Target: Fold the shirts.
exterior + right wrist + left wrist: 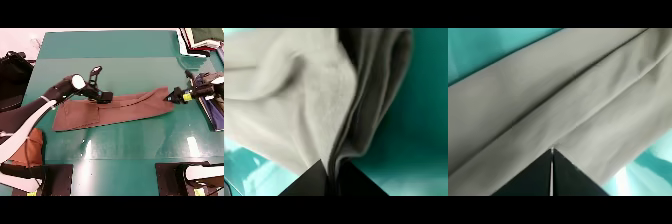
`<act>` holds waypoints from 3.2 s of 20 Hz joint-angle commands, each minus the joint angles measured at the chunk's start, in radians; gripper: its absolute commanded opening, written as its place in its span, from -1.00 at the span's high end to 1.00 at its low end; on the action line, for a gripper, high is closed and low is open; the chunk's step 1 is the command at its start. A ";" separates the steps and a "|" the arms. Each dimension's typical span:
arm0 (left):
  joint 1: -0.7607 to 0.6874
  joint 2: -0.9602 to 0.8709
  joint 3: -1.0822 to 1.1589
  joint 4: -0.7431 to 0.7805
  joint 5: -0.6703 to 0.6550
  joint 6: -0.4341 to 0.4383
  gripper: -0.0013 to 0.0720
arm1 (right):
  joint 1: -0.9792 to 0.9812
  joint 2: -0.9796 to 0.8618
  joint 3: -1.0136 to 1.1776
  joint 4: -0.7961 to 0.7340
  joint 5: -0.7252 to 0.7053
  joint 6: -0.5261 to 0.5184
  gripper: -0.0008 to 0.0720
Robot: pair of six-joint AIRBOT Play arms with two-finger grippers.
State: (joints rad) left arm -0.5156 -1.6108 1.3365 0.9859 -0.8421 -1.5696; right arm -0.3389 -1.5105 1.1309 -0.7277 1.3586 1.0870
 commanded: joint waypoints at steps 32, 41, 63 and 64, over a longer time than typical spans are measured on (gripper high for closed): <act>0.501 0.342 0.389 0.307 -0.276 0.006 0.89 | 1.010 -0.216 0.705 -0.069 -0.272 0.194 -0.06; 0.365 0.329 0.380 0.293 -0.237 0.034 0.89 | 0.533 -0.134 0.231 -0.195 -0.159 0.286 -0.84; 0.158 0.304 0.380 0.249 -0.190 0.052 0.89 | 0.495 -0.316 0.666 -0.047 -0.177 0.217 0.92; 0.143 0.304 0.380 0.249 -0.186 0.052 0.89 | 0.426 -0.274 0.665 -0.123 -0.178 0.231 0.92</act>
State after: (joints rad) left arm -0.3229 -1.3060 1.7161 1.2297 -1.0466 -1.5204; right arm 0.2214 -1.8610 1.7576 -0.6533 1.1618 1.2594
